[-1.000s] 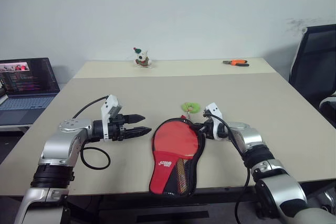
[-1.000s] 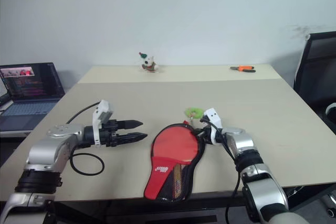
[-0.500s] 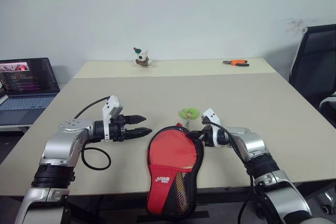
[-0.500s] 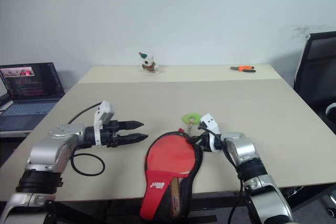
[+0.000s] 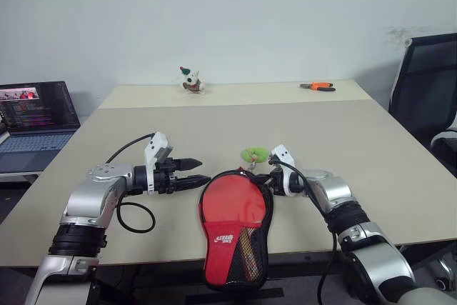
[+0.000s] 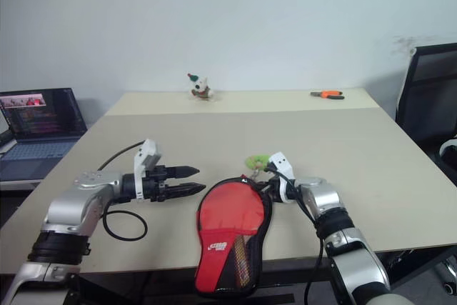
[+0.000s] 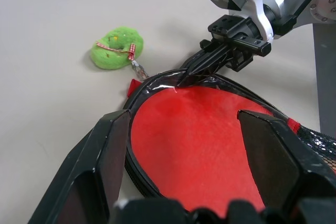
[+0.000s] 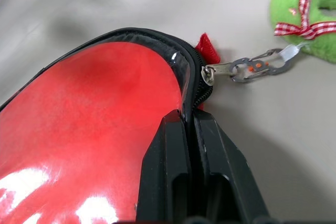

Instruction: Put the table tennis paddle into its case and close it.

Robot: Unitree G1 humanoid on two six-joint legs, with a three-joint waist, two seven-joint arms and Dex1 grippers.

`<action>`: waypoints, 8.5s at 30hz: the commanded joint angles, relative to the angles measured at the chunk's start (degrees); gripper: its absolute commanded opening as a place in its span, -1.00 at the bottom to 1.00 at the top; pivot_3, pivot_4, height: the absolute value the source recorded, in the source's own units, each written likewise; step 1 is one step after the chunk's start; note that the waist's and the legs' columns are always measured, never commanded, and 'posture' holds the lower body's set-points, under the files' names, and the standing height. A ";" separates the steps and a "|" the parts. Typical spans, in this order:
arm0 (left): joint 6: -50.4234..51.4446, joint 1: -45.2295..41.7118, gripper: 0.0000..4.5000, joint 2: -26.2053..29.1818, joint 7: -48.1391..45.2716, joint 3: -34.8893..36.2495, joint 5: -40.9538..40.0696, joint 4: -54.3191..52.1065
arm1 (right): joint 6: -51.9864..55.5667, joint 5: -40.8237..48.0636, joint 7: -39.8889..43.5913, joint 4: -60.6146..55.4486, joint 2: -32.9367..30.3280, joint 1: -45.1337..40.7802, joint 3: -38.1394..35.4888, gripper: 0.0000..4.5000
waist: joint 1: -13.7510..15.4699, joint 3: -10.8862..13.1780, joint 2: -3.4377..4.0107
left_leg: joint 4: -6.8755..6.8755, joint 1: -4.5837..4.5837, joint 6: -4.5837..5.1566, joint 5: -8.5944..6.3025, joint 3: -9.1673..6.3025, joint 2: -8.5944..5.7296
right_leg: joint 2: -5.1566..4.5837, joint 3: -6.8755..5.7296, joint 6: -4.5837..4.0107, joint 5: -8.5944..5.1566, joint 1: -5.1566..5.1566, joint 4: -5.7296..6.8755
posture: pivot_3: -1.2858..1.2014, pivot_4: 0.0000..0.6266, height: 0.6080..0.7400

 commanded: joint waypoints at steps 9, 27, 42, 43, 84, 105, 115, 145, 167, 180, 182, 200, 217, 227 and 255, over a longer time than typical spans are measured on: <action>-1.51 -1.51 0.58 -1.56 0.52 -1.35 0.82 -0.31 | -0.24 0.92 -3.15 -0.40 0.11 -2.26 -2.00 -0.50 | 0.01 0.00 0.00 | 0.00 0.00 -0.01 0.01 -0.01 0.00 | 0.00 0.00 -0.01 0.01 0.00 0.01 | 0.03 -0.52 1.00; -8.47 -4.75 0.58 -8.31 2.51 -6.08 6.32 8.39 | 11.92 6.97 -0.02 -13.23 -11.66 -2.85 -7.33 0.92 | 1.27 0.00 0.00 | -0.09 -0.22 0.00 0.01 -0.09 -0.11 | -0.09 -0.12 0.01 -0.01 -0.08 -0.14 | 0.03 -0.52 1.00; -18.39 -9.15 0.58 -14.98 4.60 -8.68 12.64 22.84 | -7.51 3.65 -21.73 17.99 0.76 -14.99 -12.13 0.92 | 1.22 0.00 0.00 | -0.12 -0.23 -0.01 0.01 -0.01 -0.11 | -0.10 -0.05 0.01 -0.01 -0.14 -0.13 | 0.03 -0.52 1.00; -18.36 -8.96 0.58 -14.84 4.64 -8.57 12.63 22.71 | -8.85 3.58 -22.77 19.95 1.49 -15.65 -12.50 0.92 | 1.23 0.00 0.00 | -0.12 -0.23 -0.01 0.01 -0.02 -0.11 | -0.10 -0.06 0.01 -0.01 -0.14 -0.12 | 0.03 -0.52 1.00; -22.98 -11.45 0.58 -20.04 7.97 -9.68 15.62 29.51 | -22.78 -2.31 -38.11 31.45 3.88 -18.41 -14.96 -0.99 | 1.24 0.00 0.00 | -0.11 -0.19 -0.02 0.02 -0.01 -0.14 | -0.10 -0.05 0.00 -0.01 -0.11 -0.06 | 0.03 -0.52 1.00; -31.06 -16.21 0.58 -26.23 9.69 -9.42 19.46 44.44 | 24.63 2.72 -35.09 -50.76 -6.75 22.44 -12.18 -0.99 | 2.88 -0.21 0.31 | 0.03 -0.22 0.02 0.04 -0.17 -0.22 | -0.14 -0.19 0.07 -0.03 0.05 -0.05 | 0.03 -0.52 1.00; -32.84 -17.72 0.58 -27.13 9.85 -8.82 20.33 47.42 | 45.03 10.94 -32.26 -72.33 -11.98 31.47 -18.39 -0.99 | 3.07 -0.21 0.31 | 0.00 0.28 0.06 0.04 -0.47 -0.25 | -0.14 -0.56 0.39 -0.18 0.94 -0.58 | 0.03 -0.52 1.00; -20.45 -11.25 0.58 -19.80 5.13 -3.28 11.54 22.58 | 34.02 22.30 -16.17 -53.85 -18.07 18.12 -16.29 0.23 | 1.73 -0.08 0.15 | -0.31 0.58 0.07 0.03 -0.34 -0.09 | -0.03 -0.39 0.48 -0.16 1.18 -1.02 | 0.03 -0.52 1.00; 3.66 11.09 0.58 -0.63 10.27 7.25 -0.93 -13.07 | -1.21 5.17 -2.25 2.93 -4.40 -5.87 3.49 0.23 | 2.30 0.03 0.12 | -0.38 0.25 0.14 -0.03 -0.34 -0.16 | -0.17 -0.18 0.15 -0.02 0.82 -1.05 | 0.03 -0.52 1.00; 3.24 11.15 0.58 -0.18 11.53 6.28 -1.38 -14.26 | -10.10 -2.08 2.09 17.15 -1.96 -10.57 3.90 -0.31 | 2.16 0.03 0.13 | -0.39 0.31 0.13 -0.03 -0.30 -0.14 | -0.14 -0.19 0.14 -0.02 0.82 -1.02 | 0.03 -0.52 1.00; 3.10 11.15 0.58 -0.10 11.53 6.23 -1.29 -14.22 | -11.89 -2.84 2.23 17.53 -1.77 -10.82 3.77 -0.60 | 2.15 0.03 0.13 | -0.39 0.32 0.13 -0.03 -0.31 -0.14 | -0.14 -0.19 0.14 -0.02 0.83 -1.02 | 0.03 -0.52 1.00; 1.17 9.28 0.58 -0.91 12.12 3.74 -0.52 -12.85 | -25.09 -7.67 -7.15 30.07 2.30 -21.22 0.25 -0.98 | 1.36 0.05 0.15 | -0.43 0.37 0.12 -0.03 -0.27 -0.12 | -0.14 -0.14 0.11 -0.01 0.82 -0.98 | 0.03 -0.52 1.00; -0.36 8.21 0.58 -1.55 12.23 2.00 -0.12 -11.23 | -26.59 -10.73 -9.91 34.12 4.66 -23.02 -0.68 -0.98 | 1.20 0.06 0.16 | -0.46 0.38 0.12 -0.03 -0.25 -0.12 | -0.13 -0.12 0.11 -0.01 0.81 -0.99 | 0.03 -0.52 1.00; -2.67 4.46 0.58 -4.28 12.06 -1.21 1.18 -7.15 | -26.73 -6.82 -17.34 34.10 5.97 -26.58 -8.38 0.21 | 1.29 0.06 0.17 | -0.48 0.39 0.12 -0.03 -0.23 -0.13 | -0.13 -0.13 0.11 -0.01 0.81 -0.99 | 0.03 -0.52 1.00; -29.31 -18.50 0.58 -20.29 1.59 -11.96 17.40 36.47 | 10.50 5.48 10.78 -53.74 -29.13 25.36 0.27 0.82 | 1.97 0.10 0.18 | -0.18 -0.52 0.14 -0.02 -0.13 -0.19 | -0.09 -0.18 0.22 0.02 -0.03 -0.85 | 0.03 -0.52 1.00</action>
